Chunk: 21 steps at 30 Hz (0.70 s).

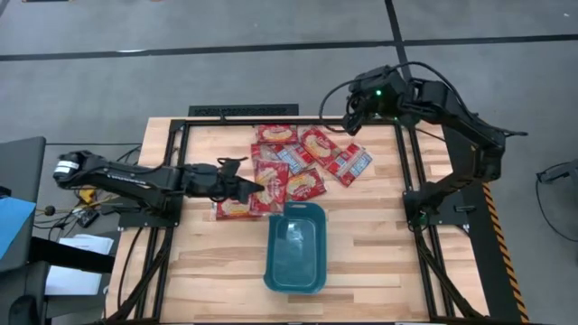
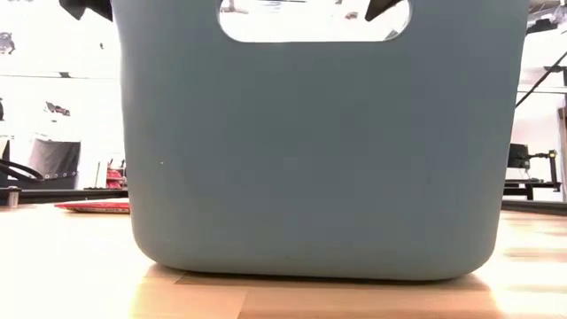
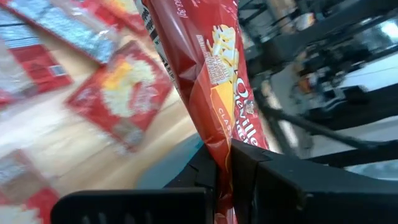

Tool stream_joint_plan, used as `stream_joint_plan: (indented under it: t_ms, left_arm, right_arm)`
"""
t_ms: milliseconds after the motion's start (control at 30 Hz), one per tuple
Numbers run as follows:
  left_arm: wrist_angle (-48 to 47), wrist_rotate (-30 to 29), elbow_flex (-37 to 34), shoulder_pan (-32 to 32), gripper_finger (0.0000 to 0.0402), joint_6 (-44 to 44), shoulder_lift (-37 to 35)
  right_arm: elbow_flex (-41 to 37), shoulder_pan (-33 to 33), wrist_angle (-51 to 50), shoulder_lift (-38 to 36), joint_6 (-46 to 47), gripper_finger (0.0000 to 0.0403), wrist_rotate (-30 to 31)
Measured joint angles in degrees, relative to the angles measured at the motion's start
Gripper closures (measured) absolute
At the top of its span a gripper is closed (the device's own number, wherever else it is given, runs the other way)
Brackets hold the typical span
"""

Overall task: Sort popcorn bags into baskets
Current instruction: Put the red popcorn pack into the blue container

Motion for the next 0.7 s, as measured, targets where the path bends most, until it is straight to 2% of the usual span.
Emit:
stream_joint_plan:
  t_ms: [200,433,600,700]
  left_arm:
    - [-0.9,-1.3,-0.2,1.2,0.0399,2.9,2.9]
    - [-1.5,-0.3,-0.3,2.0,0.0399,3.1,3.3]
    - [-0.6,-2.6,-0.2,-3.6,0.0399,-1.9,4.9]
    - [1.0,-7.9,-0.3,-9.5,0.04,-5.4,8.0]
  right_arm:
    - [0.0,-1.1,-1.9,1.9,0.0,0.0378,-0.2]
    - [-0.7,1.8,-7.5,2.9,4.4,0.0383,-0.2]
    - [-0.9,5.1,-12.6,2.4,9.3,0.0371,-0.1]
    - [-0.9,7.6,-15.6,2.2,12.1,0.0372,0.2]
